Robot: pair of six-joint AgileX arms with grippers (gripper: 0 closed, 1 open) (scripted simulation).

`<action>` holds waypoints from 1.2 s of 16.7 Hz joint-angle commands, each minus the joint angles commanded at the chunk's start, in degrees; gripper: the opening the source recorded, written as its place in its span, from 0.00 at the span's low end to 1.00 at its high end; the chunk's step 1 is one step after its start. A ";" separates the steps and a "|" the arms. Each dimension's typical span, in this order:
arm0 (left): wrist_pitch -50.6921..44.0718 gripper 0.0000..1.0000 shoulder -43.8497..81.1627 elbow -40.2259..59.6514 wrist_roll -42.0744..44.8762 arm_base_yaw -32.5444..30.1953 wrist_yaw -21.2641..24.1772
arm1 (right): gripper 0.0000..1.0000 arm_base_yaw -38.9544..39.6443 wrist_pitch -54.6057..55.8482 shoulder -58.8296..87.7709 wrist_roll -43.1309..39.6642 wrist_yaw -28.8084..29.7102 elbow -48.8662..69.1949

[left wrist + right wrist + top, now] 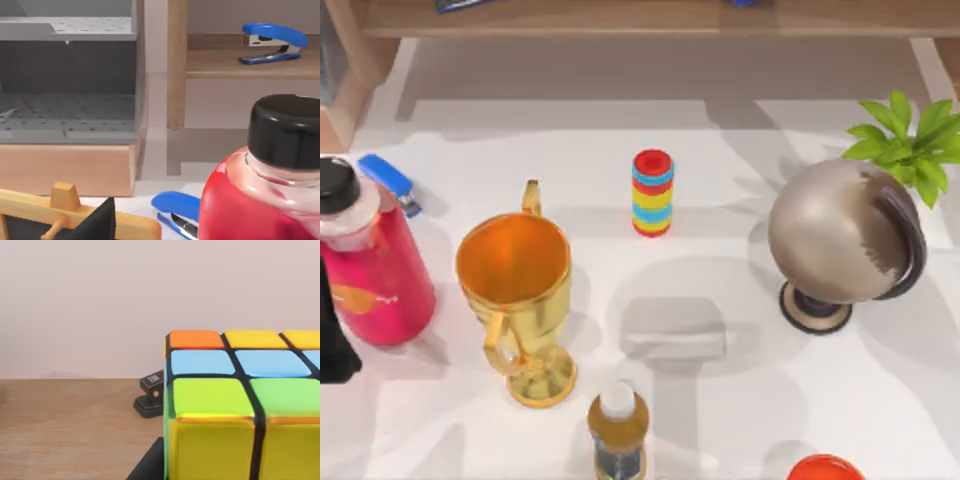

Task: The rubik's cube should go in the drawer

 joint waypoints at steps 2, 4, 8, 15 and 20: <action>0.00 1.00 0.00 0.00 0.00 0.00 0.00 | 0.00 -3.43 -5.23 -2.28 -1.08 -0.94 2.53; 0.00 1.00 0.00 0.00 0.00 0.00 0.00 | 0.00 -7.89 -11.62 -4.38 -2.44 -2.10 5.29; 0.00 1.00 0.00 0.00 0.00 0.00 0.00 | 0.00 -18.87 -26.66 -7.17 -5.78 -5.13 11.16; 0.00 1.00 0.00 0.00 0.00 0.00 0.00 | 0.00 -38.31 -53.81 -3.03 -12.19 -13.01 20.10; 0.00 1.00 0.00 0.00 0.00 0.00 0.00 | 0.00 -46.56 -68.82 9.60 -16.13 -20.62 23.51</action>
